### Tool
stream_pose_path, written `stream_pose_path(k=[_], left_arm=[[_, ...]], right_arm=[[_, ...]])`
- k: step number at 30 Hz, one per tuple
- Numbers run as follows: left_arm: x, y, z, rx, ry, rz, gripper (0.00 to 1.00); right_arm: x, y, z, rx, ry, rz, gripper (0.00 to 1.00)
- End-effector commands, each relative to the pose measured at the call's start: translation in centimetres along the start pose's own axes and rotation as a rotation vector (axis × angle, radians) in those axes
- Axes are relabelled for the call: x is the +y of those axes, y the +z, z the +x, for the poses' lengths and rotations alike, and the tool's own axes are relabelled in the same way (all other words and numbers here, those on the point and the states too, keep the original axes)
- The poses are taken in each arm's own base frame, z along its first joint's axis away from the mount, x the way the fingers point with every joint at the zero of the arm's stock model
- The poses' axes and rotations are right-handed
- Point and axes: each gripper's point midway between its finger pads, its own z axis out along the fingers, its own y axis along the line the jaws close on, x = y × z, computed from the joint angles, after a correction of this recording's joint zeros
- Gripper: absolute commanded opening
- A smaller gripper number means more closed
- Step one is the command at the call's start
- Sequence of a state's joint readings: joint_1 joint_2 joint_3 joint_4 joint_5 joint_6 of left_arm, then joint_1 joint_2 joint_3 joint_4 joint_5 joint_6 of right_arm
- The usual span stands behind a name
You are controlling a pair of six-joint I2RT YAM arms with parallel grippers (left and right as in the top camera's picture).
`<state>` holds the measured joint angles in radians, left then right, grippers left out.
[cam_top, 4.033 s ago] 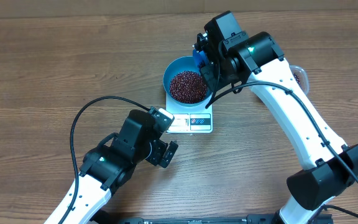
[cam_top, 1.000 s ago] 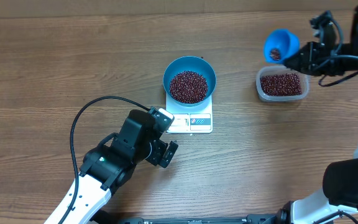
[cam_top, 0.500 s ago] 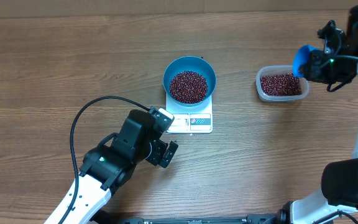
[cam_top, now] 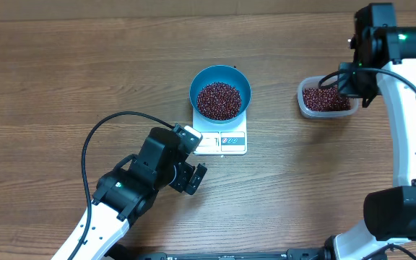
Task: Scoop item into bowl and weigh 150g on scale
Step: 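Carry the empty scoop right, back past the clear bean tub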
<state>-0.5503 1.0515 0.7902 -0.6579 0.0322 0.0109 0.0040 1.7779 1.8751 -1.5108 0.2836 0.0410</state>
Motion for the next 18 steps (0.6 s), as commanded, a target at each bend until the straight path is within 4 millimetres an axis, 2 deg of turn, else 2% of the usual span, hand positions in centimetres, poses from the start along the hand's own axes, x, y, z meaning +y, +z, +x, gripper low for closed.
stream_pose_path(k=[1,10,18], left_arm=[[0.0,0.2,0.2,0.009,0.015,-0.004,1.00],[0.0,0.2,0.2,0.009,0.015,-0.004,1.00],[0.0,0.2,0.2,0.009,0.015,-0.004,0.99]], right_arm=[[-0.6,-0.1,-0.3,-0.018,0.012,0.091,0.04],[0.8,-1.1,-0.4,-0.055,-0.068,0.173,0.04],[0.9,-1.3,-0.2,-0.052,-0.055,0.178,0.04]])
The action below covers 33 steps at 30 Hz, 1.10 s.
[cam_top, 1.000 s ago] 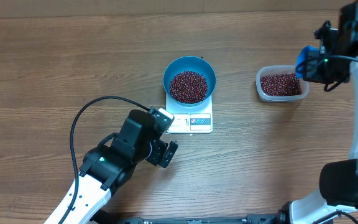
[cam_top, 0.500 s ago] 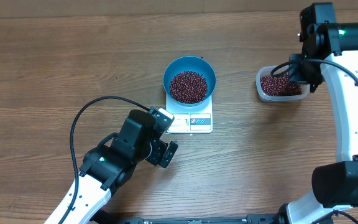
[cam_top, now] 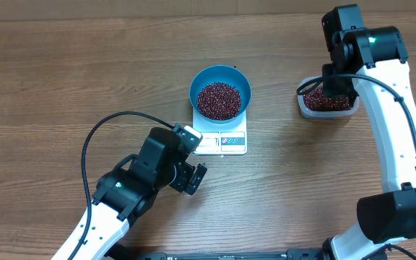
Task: Scoop item into bowl and weigh 150g on scale
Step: 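Carry the empty scoop right, back past the clear bean tub, then lower the scoop to the table right of the scale and release it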
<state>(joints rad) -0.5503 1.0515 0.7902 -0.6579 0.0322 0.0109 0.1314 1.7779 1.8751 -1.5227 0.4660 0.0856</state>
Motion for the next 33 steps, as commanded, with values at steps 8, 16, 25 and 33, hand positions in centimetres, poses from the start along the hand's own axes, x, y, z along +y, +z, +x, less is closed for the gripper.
stream_pose_path(k=[8,16,25,33], left_arm=[[0.0,0.2,0.2,0.009,0.015,-0.004,1.00],[0.0,0.2,0.2,0.009,0.015,-0.004,0.99],[0.0,0.2,0.2,0.009,0.015,-0.004,1.00],[0.0,0.2,0.2,0.009,0.015,-0.004,1.00]], right_arm=[[1.6,-1.2,0.0,-0.013,0.057,-0.156,0.04],[2.5,-7.9,1.2,-0.142,0.041,-0.576,0.04],[0.9,-6.5,5.2,0.004,0.095,-0.753,0.04],[2.9,0.4,8.9,0.201,0.175,-0.809,0.04]])
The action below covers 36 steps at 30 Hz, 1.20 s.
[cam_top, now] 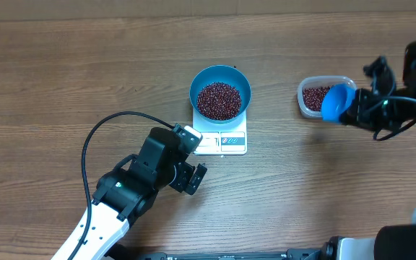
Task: Scoop item into bowl and weigh 150g on scale
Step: 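Lower the scoop to the table right of the scale and release it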
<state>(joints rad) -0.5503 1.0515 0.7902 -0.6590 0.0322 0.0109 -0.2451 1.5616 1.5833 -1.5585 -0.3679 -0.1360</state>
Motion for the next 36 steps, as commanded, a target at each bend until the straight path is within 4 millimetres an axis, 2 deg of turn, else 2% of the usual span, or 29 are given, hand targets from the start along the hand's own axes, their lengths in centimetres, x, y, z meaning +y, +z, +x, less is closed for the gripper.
stream_pose_path(k=[1,6,24,29,33,36], left_arm=[[0.0,0.2,0.2,0.008,0.015,-0.004,1.00],[0.0,0.2,0.2,0.008,0.015,-0.004,1.00],[0.0,0.2,0.2,0.008,0.015,-0.004,1.00],[0.0,0.2,0.2,0.008,0.015,-0.004,0.99],[0.0,0.2,0.2,0.008,0.015,-0.004,1.00],[0.0,0.2,0.2,0.008,0.015,-0.004,1.00]], right_arm=[[-0.5,2.4,1.3,0.057,0.026,-0.050,0.04],[-1.4,5.2,2.7,0.111,0.052,-0.064,0.04],[-2.0,11.2,5.7,0.169,0.122,-0.168,0.04],[-2.2,11.9,5.8,0.164,0.135,-0.165,0.11],[-2.9,12.0,5.7,0.162,0.158,-0.123,0.29],[-3.0,12.0,5.5,0.153,0.172,-0.117,0.35]])
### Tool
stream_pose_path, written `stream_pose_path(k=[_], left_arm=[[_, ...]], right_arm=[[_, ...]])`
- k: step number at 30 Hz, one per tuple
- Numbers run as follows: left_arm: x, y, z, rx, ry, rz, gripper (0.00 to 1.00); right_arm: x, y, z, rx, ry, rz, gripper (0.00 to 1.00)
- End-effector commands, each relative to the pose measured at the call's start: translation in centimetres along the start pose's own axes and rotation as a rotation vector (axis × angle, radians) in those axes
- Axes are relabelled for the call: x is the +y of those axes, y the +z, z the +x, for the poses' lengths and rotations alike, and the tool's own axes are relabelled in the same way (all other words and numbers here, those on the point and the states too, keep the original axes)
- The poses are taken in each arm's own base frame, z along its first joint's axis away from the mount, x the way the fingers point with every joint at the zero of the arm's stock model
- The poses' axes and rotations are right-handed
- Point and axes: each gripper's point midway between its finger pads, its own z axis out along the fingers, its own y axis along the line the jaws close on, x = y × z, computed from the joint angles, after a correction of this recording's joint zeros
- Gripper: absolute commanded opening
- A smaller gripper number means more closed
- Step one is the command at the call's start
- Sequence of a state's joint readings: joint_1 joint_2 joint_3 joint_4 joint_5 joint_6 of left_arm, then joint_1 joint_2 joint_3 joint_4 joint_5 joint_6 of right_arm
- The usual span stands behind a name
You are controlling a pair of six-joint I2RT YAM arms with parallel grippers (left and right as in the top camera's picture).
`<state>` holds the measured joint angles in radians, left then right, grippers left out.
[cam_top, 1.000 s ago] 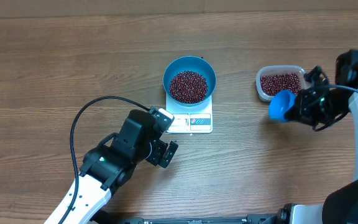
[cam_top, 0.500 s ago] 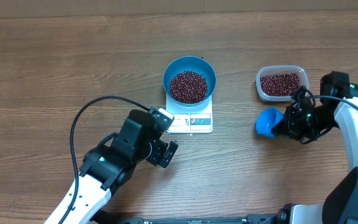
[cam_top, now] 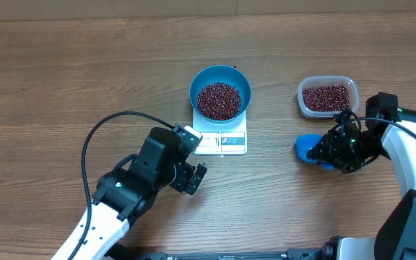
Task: Scoop item into bowl and weigh 150g on scale
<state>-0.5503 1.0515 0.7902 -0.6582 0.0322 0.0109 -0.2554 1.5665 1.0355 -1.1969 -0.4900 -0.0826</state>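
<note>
A blue bowl [cam_top: 220,81] full of red beans stands on the white scale [cam_top: 221,142] at mid-table. A clear container [cam_top: 327,97] with more red beans sits to its right. The blue scoop [cam_top: 308,148] lies low at the table in front of that container. My right gripper [cam_top: 332,149] is shut on its handle end. My left gripper [cam_top: 192,178] rests left of and in front of the scale, open and holding nothing.
The wooden table [cam_top: 63,79] stretches out to the left and to the back. A black cable [cam_top: 96,133] loops over the left arm. The right arm's white link [cam_top: 410,148] reaches in from the right edge.
My right gripper moved the blue scoop from the right rim of the bean container to a spot in front of it, low over the table. The left arm, bowl and scale are unchanged.
My right gripper first hung over the bean container, then shifted a little left above it. Later it held the blue scoop at the container's right rim. Now the scoop is down in front of the container. The left arm stayed still throughout.
</note>
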Motion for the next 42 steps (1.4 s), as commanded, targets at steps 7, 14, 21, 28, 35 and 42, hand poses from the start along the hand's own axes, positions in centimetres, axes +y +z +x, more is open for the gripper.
stream_pose_path(k=[7,14,21,28,35,42], left_arm=[[0.0,0.2,0.2,0.009,0.015,-0.004,1.00],[0.0,0.2,0.2,0.009,0.015,-0.004,0.99],[0.0,0.2,0.2,0.009,0.015,-0.004,1.00],[0.0,0.2,0.2,0.009,0.015,-0.004,1.00],[0.0,0.2,0.2,0.009,0.015,-0.004,1.00],[0.0,0.2,0.2,0.009,0.015,-0.004,0.99]], right_arm=[[-1.1,-0.2,-0.2,-0.014,0.053,0.059,0.51],[-4.6,-1.2,0.0,-0.028,0.196,0.281,0.77],[-4.9,-3.9,-1.8,-0.109,0.243,0.364,0.94],[-3.1,-6.9,-4.1,-0.195,0.212,0.348,0.94],[-1.1,-8.0,-5.0,-0.224,0.142,0.277,0.93],[0.5,-9.6,-5.7,-0.258,0.110,0.239,0.93]])
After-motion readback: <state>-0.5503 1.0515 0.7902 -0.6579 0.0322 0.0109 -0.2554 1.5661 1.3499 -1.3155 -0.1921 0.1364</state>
